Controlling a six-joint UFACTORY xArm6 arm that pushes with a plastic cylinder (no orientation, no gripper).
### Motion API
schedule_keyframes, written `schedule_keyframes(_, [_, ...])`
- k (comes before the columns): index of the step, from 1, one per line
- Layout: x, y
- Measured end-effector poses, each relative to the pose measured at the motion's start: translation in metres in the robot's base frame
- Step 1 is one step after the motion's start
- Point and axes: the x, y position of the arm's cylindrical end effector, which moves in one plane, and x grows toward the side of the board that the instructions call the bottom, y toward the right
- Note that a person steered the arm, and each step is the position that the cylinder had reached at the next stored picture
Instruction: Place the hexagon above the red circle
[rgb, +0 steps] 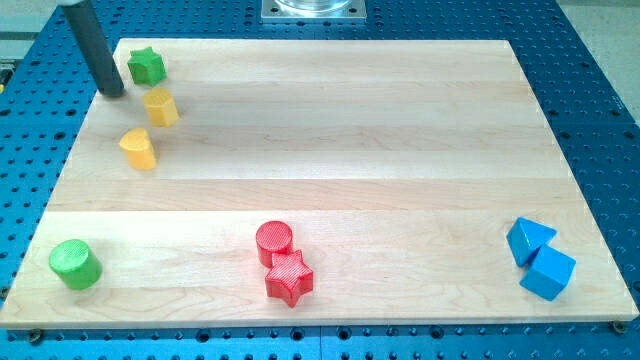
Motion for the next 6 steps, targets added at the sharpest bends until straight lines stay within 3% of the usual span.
schedule_keyframes(1, [0.024, 0.020])
schedule_keyframes(5, [0.013, 0.197])
schedule_keyframes(6, [0.013, 0.186])
